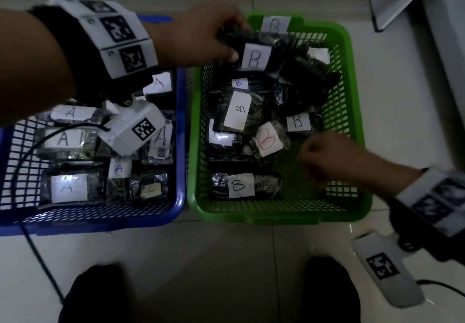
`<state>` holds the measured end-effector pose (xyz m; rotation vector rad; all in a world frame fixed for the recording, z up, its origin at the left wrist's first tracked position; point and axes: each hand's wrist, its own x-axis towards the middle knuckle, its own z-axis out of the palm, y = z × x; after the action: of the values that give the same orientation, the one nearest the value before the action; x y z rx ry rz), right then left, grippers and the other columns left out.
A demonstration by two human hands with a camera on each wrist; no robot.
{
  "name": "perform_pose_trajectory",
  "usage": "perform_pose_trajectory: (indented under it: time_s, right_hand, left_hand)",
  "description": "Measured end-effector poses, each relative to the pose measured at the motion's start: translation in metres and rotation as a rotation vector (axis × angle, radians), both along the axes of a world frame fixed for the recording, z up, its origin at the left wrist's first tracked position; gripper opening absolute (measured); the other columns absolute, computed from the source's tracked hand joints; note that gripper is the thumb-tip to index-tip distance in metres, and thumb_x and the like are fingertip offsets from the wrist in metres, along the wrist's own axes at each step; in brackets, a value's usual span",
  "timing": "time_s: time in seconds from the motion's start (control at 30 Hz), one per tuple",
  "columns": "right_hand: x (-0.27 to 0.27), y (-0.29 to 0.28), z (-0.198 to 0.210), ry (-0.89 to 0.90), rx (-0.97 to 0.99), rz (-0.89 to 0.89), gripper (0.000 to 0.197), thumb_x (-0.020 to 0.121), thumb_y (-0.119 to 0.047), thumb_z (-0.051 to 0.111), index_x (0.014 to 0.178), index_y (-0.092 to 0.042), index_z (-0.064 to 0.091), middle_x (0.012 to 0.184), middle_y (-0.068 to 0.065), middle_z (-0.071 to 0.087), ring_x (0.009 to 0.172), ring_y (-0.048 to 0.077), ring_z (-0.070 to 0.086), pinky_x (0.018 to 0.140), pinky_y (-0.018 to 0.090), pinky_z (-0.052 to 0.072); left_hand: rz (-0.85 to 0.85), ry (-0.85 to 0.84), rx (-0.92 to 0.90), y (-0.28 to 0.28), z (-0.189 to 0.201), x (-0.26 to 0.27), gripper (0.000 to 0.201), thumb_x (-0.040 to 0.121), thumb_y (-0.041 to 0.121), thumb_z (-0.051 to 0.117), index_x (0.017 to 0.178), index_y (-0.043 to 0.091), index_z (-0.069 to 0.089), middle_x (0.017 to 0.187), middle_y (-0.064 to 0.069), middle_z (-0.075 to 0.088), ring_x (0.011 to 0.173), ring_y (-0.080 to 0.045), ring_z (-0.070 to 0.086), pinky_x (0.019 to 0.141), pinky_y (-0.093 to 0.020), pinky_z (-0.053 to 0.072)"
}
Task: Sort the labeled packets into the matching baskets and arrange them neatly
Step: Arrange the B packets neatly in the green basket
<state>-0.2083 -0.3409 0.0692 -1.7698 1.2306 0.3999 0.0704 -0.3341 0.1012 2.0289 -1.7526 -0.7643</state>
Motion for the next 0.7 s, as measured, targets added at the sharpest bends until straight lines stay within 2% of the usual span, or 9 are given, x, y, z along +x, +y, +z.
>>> perform_pose_trajectory:
  time_s: [0.1,0.13,0.2,0.27,0.37,0.47,0.57,0.63,0.7]
  right_hand:
    - [-0.002,-0.027,0.036,-0.237,-0.407,-0.172,0.021,0.091,-0.033,0.053,0.073,-0.022,0.058,0.062,0.002,0.063,0.041,0.007,0.055,0.046,0.024,0.04]
    - [-0.002,-0.034,0.049,-0.409,-0.424,-0.293,0.019,0.089,-0.035,0.052,0.074,-0.025,0.057,0.065,0.003,0.063,0.046,0.011,0.056,0.048,0.026,0.041]
    - [-0.002,-0.042,0.067,-0.613,-0.219,-0.4,0.014,0.087,-0.04,0.048,0.087,-0.032,0.059,0.083,0.006,0.069,0.059,0.015,0.062,0.049,0.03,0.047]
    - [-0.013,-0.044,0.072,-0.549,-0.107,-0.1,0.028,0.078,-0.06,0.056,0.1,-0.044,0.061,0.101,-0.001,0.07,0.079,0.01,0.068,0.061,0.031,0.053]
    - [-0.021,-0.037,0.069,-0.275,-0.093,0.322,0.063,0.045,-0.086,0.059,0.101,-0.059,0.058,0.099,-0.02,0.068,0.086,0.0,0.066,0.069,0.032,0.055]
    - [-0.025,-0.029,0.054,-0.145,-0.002,0.394,0.043,0.052,-0.073,0.064,0.092,-0.057,0.061,0.092,-0.023,0.067,0.08,-0.001,0.064,0.072,0.03,0.052]
    - [-0.027,-0.024,0.049,-0.148,0.07,0.392,0.028,0.059,-0.054,0.063,0.086,-0.047,0.068,0.088,-0.019,0.07,0.08,0.001,0.066,0.073,0.032,0.054]
    - [-0.03,-0.028,0.05,-0.127,0.05,0.403,0.023,0.066,-0.049,0.064,0.087,-0.045,0.068,0.089,-0.02,0.071,0.082,-0.001,0.066,0.077,0.032,0.054]
    - [-0.033,-0.039,0.05,-0.074,-0.061,0.409,0.012,0.075,-0.038,0.067,0.081,-0.048,0.068,0.087,-0.02,0.071,0.081,-0.004,0.063,0.073,0.025,0.049]
  left_hand:
    - [-0.037,0.131,-0.01,0.014,0.023,-0.017,0.042,0.084,0.026,0.066,0.123,0.025,0.05,0.112,0.011,0.056,0.09,-0.002,0.057,0.069,-0.011,0.044]
    - [-0.088,0.17,0.049,0.021,0.028,-0.025,0.042,0.082,0.03,0.067,0.121,0.029,0.05,0.109,0.015,0.056,0.088,0.001,0.058,0.069,-0.012,0.044]
    - [-0.207,0.208,0.172,0.038,0.032,-0.044,0.041,0.078,0.036,0.067,0.116,0.033,0.052,0.107,0.017,0.057,0.088,0.002,0.058,0.069,-0.015,0.046]
    - [-0.258,0.234,0.226,0.053,0.024,-0.063,0.042,0.075,0.04,0.07,0.113,0.032,0.054,0.108,0.014,0.059,0.09,0.001,0.059,0.072,-0.017,0.051]
    - [-0.266,0.31,0.298,0.071,0.008,-0.084,0.042,0.074,0.038,0.073,0.111,0.032,0.055,0.104,0.015,0.059,0.092,0.003,0.058,0.073,-0.013,0.05]
    - [-0.243,0.43,0.325,0.078,-0.004,-0.094,0.038,0.075,0.031,0.075,0.109,0.03,0.057,0.094,0.02,0.058,0.087,0.008,0.056,0.067,-0.005,0.047]
    - [-0.225,0.478,0.301,0.081,-0.01,-0.097,0.035,0.077,0.03,0.074,0.107,0.03,0.057,0.084,0.022,0.057,0.08,0.01,0.057,0.063,-0.003,0.045]
    - [-0.204,0.466,0.223,0.081,-0.011,-0.097,0.033,0.079,0.034,0.07,0.109,0.03,0.055,0.09,0.018,0.057,0.083,0.007,0.058,0.068,-0.007,0.048]
    - [-0.21,0.324,0.012,0.078,-0.011,-0.09,0.033,0.083,0.037,0.063,0.113,0.028,0.053,0.097,0.016,0.053,0.088,0.002,0.055,0.076,-0.01,0.046]
